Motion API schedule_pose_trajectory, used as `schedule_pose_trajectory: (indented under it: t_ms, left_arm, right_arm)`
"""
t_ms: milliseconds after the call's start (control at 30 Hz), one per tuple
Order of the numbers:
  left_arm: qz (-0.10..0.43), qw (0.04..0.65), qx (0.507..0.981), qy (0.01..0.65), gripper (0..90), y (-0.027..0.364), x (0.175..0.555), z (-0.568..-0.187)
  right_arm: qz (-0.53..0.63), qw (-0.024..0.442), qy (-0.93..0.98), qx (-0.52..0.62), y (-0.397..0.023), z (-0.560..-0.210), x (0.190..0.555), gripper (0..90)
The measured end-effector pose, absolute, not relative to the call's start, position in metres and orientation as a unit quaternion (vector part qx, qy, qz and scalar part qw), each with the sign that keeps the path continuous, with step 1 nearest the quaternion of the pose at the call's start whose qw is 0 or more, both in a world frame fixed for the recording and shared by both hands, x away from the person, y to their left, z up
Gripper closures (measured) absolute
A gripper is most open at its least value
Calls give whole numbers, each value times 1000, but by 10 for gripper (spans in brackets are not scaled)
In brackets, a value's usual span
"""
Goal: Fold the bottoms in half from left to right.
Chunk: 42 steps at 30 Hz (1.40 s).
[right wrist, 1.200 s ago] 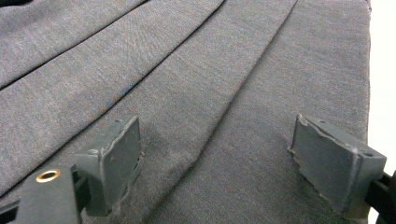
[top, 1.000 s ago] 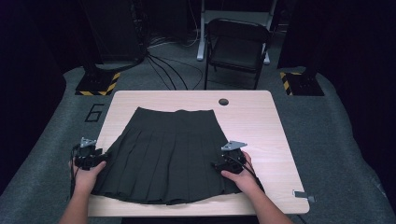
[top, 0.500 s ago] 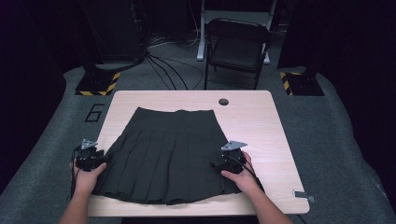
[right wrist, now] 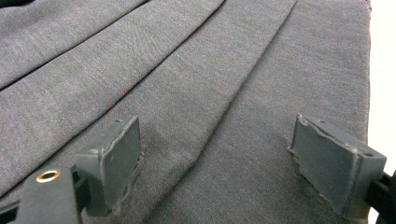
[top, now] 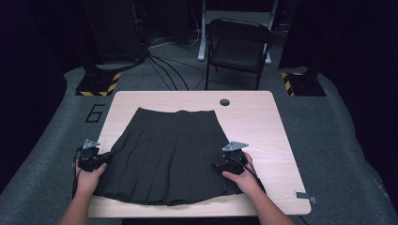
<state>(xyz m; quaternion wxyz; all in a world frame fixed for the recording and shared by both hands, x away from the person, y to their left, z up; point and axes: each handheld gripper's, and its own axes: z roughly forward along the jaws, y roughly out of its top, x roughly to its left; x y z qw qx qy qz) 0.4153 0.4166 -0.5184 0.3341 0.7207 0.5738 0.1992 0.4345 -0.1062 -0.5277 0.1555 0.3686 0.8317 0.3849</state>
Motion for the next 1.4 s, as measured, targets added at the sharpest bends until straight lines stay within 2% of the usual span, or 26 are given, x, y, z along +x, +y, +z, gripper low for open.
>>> schedule_pose_trajectory:
  t_ms: [133, 333, 733, 1400]
  left_arm:
    - [209, 329, 722, 571, 857, 415, 416, -518]
    - [195, 344, 715, 576, 861, 417, 414, -511]
    - [207, 380, 721, 541, 865, 401, 408, -486]
    - [182, 426, 760, 456, 867, 318, 408, -439]
  right_arm:
    - [384, 155, 833, 367, -107, -528, 435, 156]
    - [384, 153, 831, 373, -106, -528, 434, 156]
    - [384, 152, 830, 375, -106, -527, 434, 156]
    - [384, 157, 832, 367, -106, -528, 435, 156]
